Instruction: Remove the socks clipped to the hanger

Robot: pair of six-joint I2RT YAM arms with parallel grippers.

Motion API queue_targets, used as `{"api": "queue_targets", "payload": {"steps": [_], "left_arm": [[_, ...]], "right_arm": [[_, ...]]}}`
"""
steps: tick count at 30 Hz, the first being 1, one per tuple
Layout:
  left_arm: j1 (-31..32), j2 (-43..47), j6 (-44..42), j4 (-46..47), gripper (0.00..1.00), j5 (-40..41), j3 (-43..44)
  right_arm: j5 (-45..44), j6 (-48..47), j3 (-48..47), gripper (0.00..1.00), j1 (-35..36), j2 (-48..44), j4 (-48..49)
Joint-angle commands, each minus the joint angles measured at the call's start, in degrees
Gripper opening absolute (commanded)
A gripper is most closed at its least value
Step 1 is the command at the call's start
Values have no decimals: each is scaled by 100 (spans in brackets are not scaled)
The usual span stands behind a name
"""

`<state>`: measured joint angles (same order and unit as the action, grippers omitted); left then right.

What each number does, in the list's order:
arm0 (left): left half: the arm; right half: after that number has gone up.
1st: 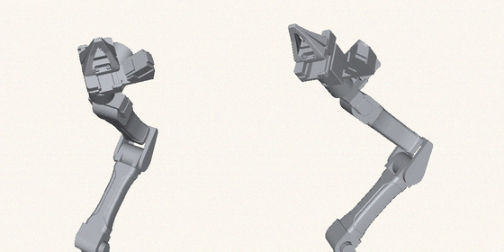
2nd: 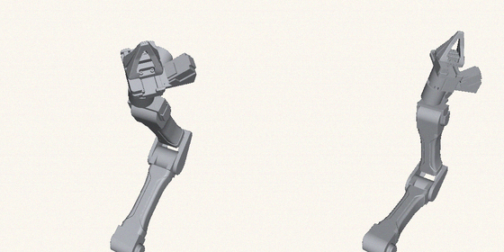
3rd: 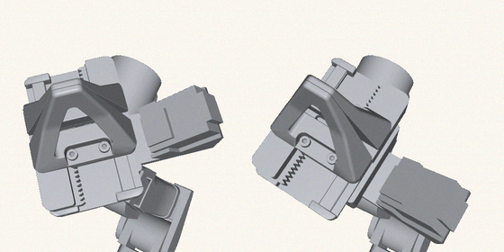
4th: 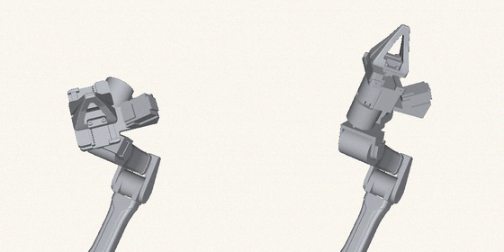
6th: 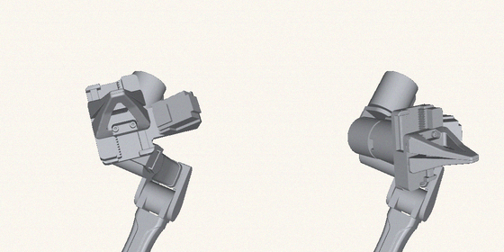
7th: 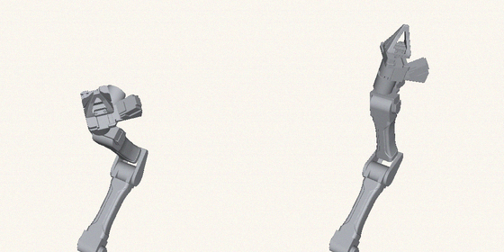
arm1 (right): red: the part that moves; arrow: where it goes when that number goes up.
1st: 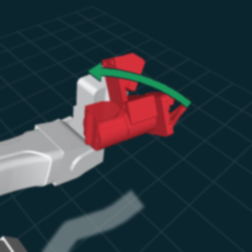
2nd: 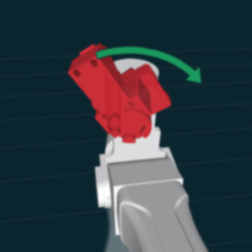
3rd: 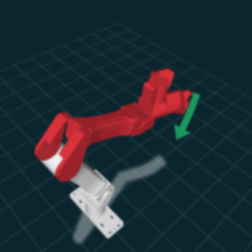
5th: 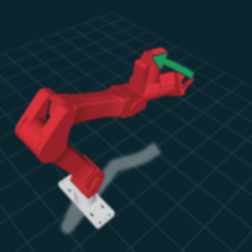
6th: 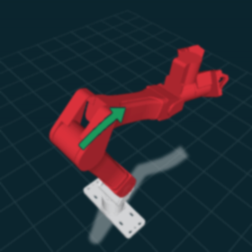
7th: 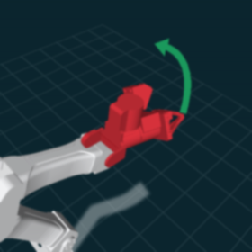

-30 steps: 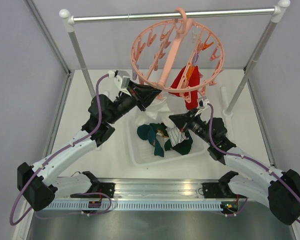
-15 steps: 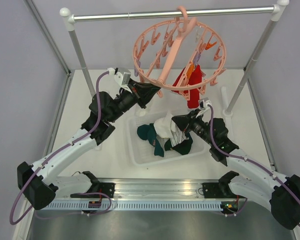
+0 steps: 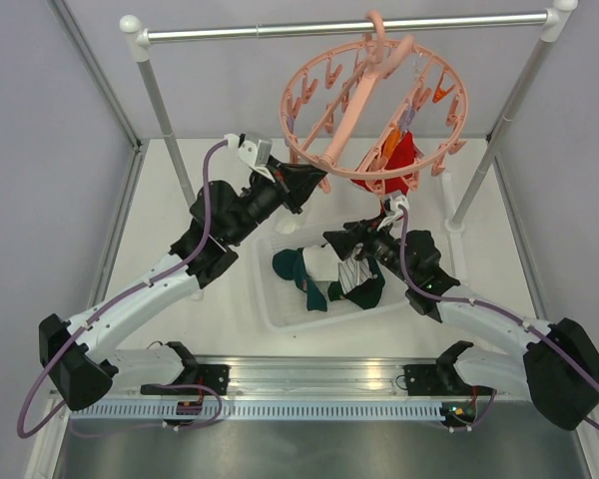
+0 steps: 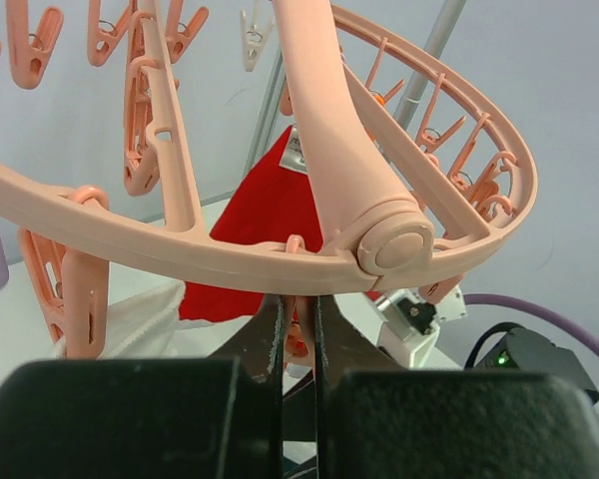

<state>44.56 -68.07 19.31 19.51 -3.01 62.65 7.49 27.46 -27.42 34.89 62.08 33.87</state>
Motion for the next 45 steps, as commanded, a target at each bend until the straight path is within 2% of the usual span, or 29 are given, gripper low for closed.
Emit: {"api": "queue_targets", "payload": {"steps": [1, 13, 29, 32, 35, 36, 38, 39, 42, 45], "left_arm": [[123, -66, 161, -8, 2, 466, 370], [405, -74, 161, -281, 2, 854, 502], [458, -109, 170, -386, 2, 881, 529], [466, -110, 178, -386, 2, 872, 546], [466, -118, 170, -386, 2, 881, 555], [466, -110, 170, -386, 2, 889, 538], [466, -101, 161, -386, 2, 889, 538], [475, -101, 161, -386, 2, 898, 537], [475, -101, 152, -395, 2, 898, 537], [475, -118, 161, -413, 3, 898, 520]], "right_arm": [[95, 66, -255, 77, 70, 539, 1182], [166, 268, -1081, 82, 123, 2034, 2045], [95, 795, -1406, 79, 377, 2756, 2879], [34, 901, -1415, 71, 387, 2818, 3011], [16, 1015, -1442, 56, 395, 2853, 3064], [7, 1059, -1433, 45, 404, 2836, 3064], [-45, 1094, -1389, 32, 395, 2783, 3064], [-80, 1103, -1354, 19, 395, 2731, 3064], [-125, 1156, -1222, 3, 413, 2581, 3047], [-168, 1182, -1029, 1, 413, 2353, 3003]]}}
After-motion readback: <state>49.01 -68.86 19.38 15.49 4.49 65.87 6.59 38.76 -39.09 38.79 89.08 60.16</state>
